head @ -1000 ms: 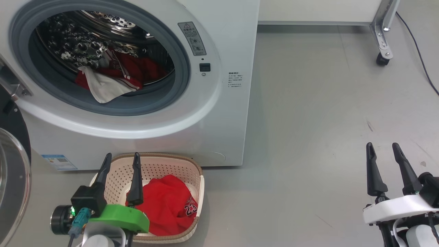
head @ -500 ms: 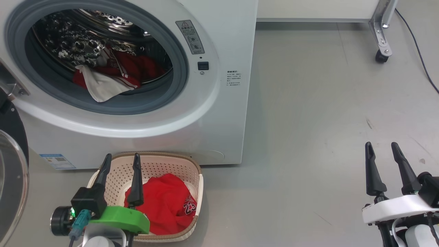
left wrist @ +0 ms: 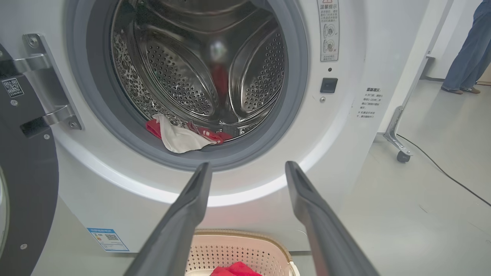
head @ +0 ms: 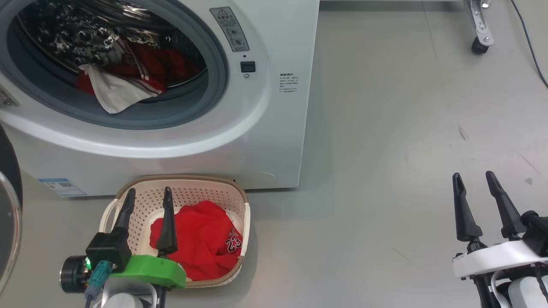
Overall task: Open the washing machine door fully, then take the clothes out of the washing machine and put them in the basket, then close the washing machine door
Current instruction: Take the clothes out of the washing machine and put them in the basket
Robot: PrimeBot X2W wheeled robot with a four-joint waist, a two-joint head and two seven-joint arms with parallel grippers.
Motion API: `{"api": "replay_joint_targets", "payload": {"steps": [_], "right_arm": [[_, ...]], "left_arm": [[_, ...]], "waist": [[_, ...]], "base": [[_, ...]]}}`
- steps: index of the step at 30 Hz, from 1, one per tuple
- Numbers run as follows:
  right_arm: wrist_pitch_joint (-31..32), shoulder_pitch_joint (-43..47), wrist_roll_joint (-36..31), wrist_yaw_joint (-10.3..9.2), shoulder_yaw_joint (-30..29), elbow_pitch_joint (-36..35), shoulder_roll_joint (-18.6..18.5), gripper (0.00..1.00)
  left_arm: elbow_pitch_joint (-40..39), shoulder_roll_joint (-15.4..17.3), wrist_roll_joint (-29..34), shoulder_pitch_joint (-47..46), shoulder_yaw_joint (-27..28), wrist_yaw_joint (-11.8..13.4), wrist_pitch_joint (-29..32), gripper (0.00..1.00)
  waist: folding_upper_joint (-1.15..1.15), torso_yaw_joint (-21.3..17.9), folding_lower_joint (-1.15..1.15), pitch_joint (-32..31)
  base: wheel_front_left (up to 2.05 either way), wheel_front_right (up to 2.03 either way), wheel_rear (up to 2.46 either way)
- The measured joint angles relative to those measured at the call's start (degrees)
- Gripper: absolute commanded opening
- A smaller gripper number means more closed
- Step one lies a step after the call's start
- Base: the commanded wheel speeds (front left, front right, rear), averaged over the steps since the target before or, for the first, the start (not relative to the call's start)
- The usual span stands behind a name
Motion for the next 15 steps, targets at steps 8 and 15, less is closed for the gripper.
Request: {"api": "replay_joint_targets", "payload": {"steps": [8, 15], "right_arm": [[0.00, -0.11, 0.73, 0.00, 1.03, -1.65, -2.04, 1.00], [0.00, -2.16, 2.26, 0.00, 1.87, -3.39, -3.65, 1.00]], "left_arm": [[0.33, -0.01, 0.10, -2.83, 0.65, 0.46, -0.01, 1.00], [2.19, -0.09, -0.53, -11.18, 4.56, 0.91, 0.63, 1.00]], "waist": [[0.00, -0.86, 0.00, 5.19], [0.00, -1.90, 0.00, 10.53]], "base": [[0.00, 0.00, 0.00], [0.00, 0.00, 0.00]]}}
